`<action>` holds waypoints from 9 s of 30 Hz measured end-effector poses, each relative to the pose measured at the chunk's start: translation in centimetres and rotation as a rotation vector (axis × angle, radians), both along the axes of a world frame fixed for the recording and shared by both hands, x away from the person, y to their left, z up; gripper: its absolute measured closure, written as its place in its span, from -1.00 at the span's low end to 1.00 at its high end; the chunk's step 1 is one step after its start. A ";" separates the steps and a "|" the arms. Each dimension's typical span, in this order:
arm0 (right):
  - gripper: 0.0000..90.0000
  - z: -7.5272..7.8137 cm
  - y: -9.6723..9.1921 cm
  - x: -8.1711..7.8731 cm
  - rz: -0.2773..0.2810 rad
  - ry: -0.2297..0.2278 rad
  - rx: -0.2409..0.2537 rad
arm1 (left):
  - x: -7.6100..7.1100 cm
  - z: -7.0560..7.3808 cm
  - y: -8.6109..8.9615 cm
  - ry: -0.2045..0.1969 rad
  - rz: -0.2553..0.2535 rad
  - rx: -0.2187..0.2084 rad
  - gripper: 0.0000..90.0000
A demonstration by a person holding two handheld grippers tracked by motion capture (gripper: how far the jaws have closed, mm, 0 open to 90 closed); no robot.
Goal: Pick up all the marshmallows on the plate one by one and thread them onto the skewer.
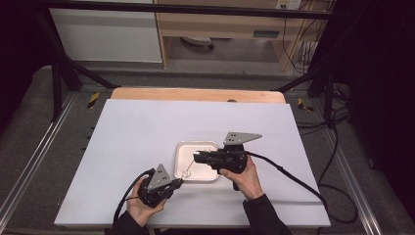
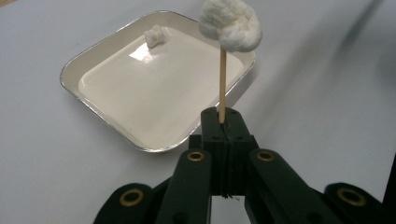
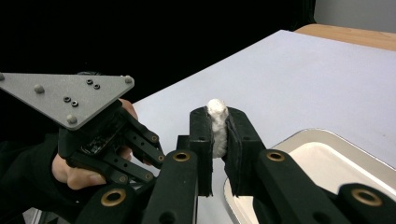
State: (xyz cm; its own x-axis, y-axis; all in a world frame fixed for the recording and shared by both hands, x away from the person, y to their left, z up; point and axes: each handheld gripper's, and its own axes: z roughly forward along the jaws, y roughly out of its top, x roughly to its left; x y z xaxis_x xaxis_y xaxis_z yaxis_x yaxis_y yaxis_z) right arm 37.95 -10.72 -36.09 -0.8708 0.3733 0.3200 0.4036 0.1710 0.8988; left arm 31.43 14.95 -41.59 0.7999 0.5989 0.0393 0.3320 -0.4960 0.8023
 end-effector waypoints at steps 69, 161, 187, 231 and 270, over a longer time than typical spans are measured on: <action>-0.55 -2.1 -0.6 0.2 -0.129 -0.063 -0.127 | 1.2 0.4 2.2 0.060 0.067 -0.118 0.98; 0.73 1.9 -2.9 2.0 -0.124 -0.120 -0.136 | 0.9 0.1 1.5 0.082 0.031 -0.118 0.98; 0.74 3.4 -1.2 1.5 -0.057 -0.065 -0.019 | 0.4 0.3 0.8 0.063 0.001 -0.107 0.98; 0.86 1.7 -0.6 1.2 0.050 0.033 0.006 | -0.1 0.0 0.4 0.005 -0.009 -0.062 0.98; 0.86 1.1 -0.2 0.6 0.074 0.017 -0.013 | -0.2 0.1 0.2 0.017 0.001 -0.040 0.99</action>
State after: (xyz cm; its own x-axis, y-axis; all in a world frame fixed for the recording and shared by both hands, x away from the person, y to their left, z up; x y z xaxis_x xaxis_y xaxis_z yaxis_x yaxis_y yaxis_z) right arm 38.51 -10.91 -34.99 -0.8907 0.3121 0.3304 0.4044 0.2123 0.8896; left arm 31.22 15.20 -41.49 0.7998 0.6003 0.0017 0.3459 -0.4632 0.8160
